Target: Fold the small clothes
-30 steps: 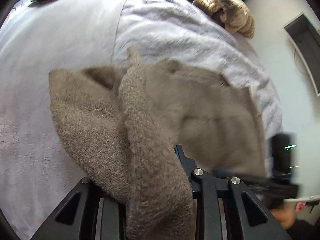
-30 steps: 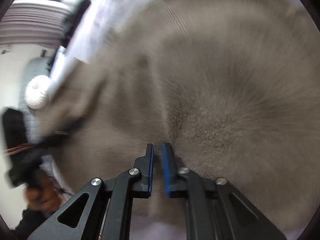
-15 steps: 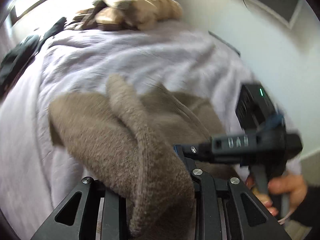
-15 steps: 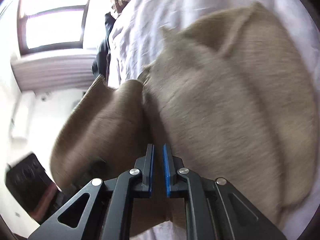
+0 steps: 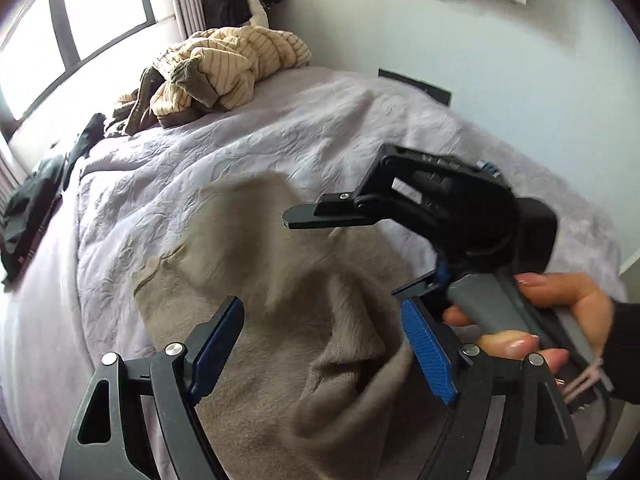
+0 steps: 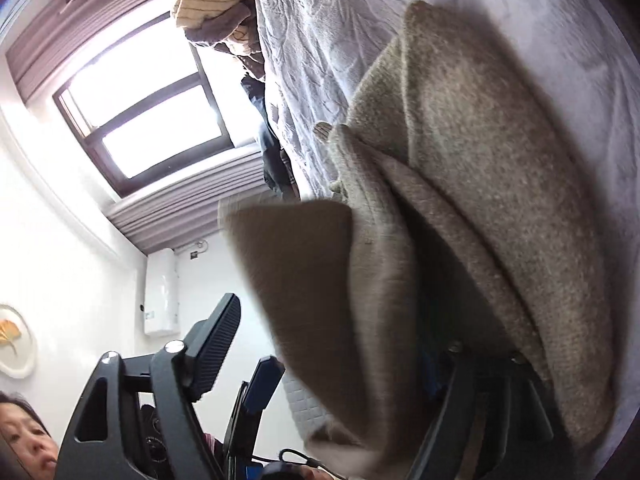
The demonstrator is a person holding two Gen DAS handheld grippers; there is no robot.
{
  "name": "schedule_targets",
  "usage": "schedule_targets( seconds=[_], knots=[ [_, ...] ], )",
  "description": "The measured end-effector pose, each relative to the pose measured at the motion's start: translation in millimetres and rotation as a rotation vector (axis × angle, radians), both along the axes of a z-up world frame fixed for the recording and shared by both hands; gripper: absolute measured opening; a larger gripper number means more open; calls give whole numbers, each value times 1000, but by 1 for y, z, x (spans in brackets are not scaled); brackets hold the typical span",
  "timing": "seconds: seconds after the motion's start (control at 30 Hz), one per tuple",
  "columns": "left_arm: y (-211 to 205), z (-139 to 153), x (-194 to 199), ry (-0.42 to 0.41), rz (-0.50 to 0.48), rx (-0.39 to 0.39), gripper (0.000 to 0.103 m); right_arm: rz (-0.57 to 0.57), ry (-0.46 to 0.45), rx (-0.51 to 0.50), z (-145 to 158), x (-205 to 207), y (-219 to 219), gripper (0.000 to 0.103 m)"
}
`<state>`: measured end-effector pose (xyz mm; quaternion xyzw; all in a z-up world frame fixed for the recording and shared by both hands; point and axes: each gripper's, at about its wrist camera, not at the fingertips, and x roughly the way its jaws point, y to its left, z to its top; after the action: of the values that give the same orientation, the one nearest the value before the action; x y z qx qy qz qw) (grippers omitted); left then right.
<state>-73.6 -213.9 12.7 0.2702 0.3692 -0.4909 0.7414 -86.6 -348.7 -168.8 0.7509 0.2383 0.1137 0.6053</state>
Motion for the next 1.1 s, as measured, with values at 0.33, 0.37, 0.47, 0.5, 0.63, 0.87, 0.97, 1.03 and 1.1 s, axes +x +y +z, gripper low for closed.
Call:
schedule_targets(
  seconds=[0.33,0.37,0.47,0.5,0.63,0.87,0.97,1.03,1.1],
  knots=[
    [55,-13,48,105,310,64,82,184,137,-327,46,19,0,74],
    [59,-16,51,105,333,74,82,221,167,-397,55,23,4,62],
    [79,-20,68,136,440,69,82,322,271,-643,77,42,21,14],
    [82,-21,74,152,466,62,82,328,256,-700,87,44,26,14],
    [90,-29,84,144,520,72,82,259,144,-779,124,41,28,14],
    [75,-58,81,120,502,164,82,202,271,-752,84,21,1,14],
    [77,-66,80,134,499,181,82,179,355,-707,67,15,-7,16],
    [79,-67,81,143,499,191,82,158,412,-693,61,13,-11,26],
    [83,-65,82,146,506,201,82,127,439,-687,66,0,-15,31]
  ],
)
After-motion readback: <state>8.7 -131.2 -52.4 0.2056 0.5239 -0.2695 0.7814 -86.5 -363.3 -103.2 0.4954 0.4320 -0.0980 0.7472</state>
